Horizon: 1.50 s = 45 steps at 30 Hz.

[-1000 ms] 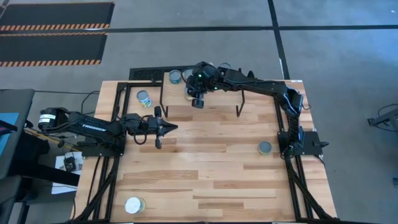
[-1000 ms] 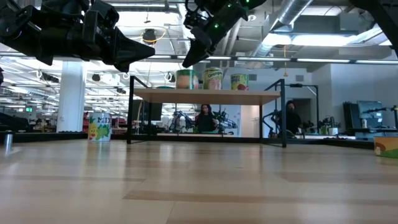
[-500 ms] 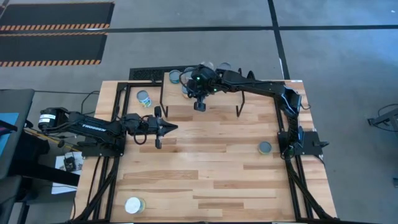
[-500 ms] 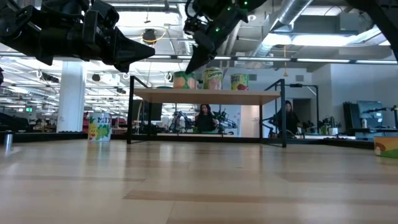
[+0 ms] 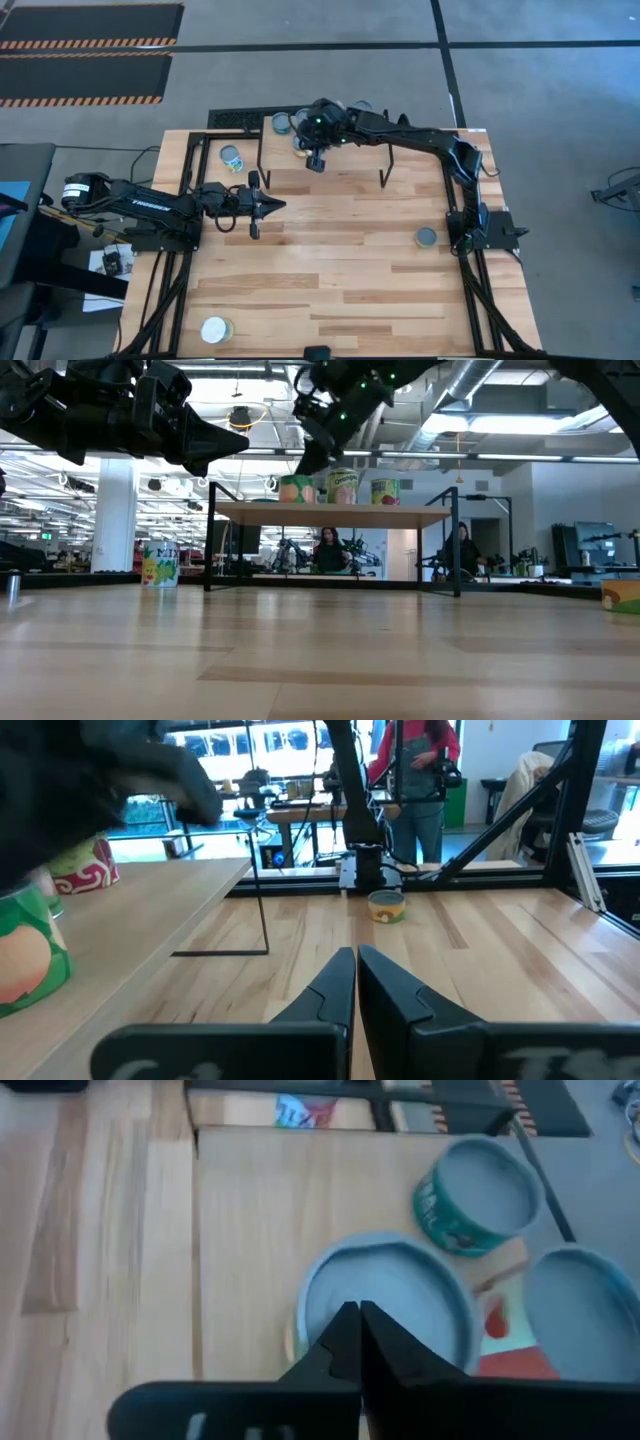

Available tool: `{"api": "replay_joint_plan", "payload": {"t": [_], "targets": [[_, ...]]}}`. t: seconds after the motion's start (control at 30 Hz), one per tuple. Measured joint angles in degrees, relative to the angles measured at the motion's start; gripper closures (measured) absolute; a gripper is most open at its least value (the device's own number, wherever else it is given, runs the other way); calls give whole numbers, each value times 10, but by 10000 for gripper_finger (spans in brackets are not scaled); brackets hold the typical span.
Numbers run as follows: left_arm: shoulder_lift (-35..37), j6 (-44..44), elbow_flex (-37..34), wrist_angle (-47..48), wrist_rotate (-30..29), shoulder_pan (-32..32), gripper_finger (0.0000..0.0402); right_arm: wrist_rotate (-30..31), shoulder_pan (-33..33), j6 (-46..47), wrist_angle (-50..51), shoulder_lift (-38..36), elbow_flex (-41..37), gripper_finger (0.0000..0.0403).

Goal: Pick and place cans onto a shelf
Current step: Put the canned peaches on the shelf, then put the canned mixed fruit on the shelf

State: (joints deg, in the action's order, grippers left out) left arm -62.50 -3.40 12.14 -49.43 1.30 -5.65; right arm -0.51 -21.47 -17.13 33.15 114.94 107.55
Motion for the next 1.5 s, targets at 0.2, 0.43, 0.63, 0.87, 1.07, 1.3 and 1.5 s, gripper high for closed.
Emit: {"api": "replay_joint_plan", "payload": {"t": [0.2,0.43,0.63,0.87,1.07,1.3,1.5], "targets": [[0,1,0,0,0,0,395,10,-11,8,1,10,2,388],[0,2,0,0,-1,0,395,20,-14,8,4,9,3,378],[0,2,0,0,-1,0,395,24,-14,-11,8,-15,5,386],[0,13,0,1,-1,0,395,15,-10,-24,8,-81,-15,397],[0,32,0,8,-1,0,395,-30,-5,-5,-96,-166,-177,400],[0,49,3,18,-1,0,395,-15,57,40,-359,-352,-478,400],[21,45,47,126,9,0,395,26,150,72,-485,-495,-667,400]]}}
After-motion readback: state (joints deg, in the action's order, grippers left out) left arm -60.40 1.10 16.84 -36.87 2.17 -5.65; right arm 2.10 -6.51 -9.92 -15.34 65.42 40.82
